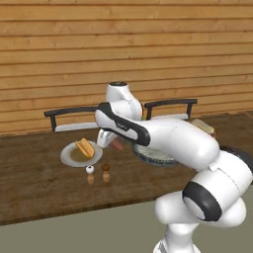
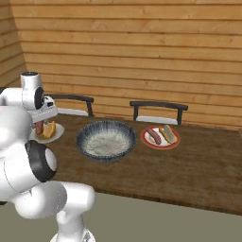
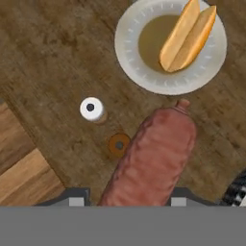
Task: Place one bun and one sausage from the bowl on each plate.
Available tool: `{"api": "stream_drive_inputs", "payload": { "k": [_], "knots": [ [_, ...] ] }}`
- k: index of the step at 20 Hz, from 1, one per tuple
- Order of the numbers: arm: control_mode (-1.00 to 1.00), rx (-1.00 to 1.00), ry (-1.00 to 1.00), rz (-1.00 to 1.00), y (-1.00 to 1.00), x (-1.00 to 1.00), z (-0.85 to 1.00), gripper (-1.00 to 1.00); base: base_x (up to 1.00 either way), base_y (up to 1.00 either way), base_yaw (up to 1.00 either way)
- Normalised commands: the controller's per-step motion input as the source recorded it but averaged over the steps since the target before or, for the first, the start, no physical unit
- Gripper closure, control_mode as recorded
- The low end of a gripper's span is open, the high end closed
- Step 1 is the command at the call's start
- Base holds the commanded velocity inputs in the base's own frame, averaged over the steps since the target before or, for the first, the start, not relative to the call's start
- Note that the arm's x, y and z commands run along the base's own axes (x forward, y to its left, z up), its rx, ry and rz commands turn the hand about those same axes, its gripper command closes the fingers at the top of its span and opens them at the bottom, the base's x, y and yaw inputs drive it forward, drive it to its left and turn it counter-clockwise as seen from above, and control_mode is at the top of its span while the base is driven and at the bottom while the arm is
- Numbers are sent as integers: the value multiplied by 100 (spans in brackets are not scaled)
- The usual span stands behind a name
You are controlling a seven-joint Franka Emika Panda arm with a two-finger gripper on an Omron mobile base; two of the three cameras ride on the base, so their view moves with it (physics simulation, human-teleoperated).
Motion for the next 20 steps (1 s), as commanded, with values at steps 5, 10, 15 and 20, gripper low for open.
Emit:
{"api": "stream_drive_inputs", "payload": {
  "k": [5, 10, 15, 20],
  "knots": [
    [-100, 0, 0, 23, 83, 48, -20, 100, 0, 0, 0],
    [-100, 0, 0, 12, 39, 28, -44, 100, 0, 0, 0],
    [-100, -3, 0, 8, 23, 23, 0, 100, 0, 0, 0],
    [-100, -8, 0, 0, 18, 20, -30, 100, 0, 0, 0]
  ]
}}
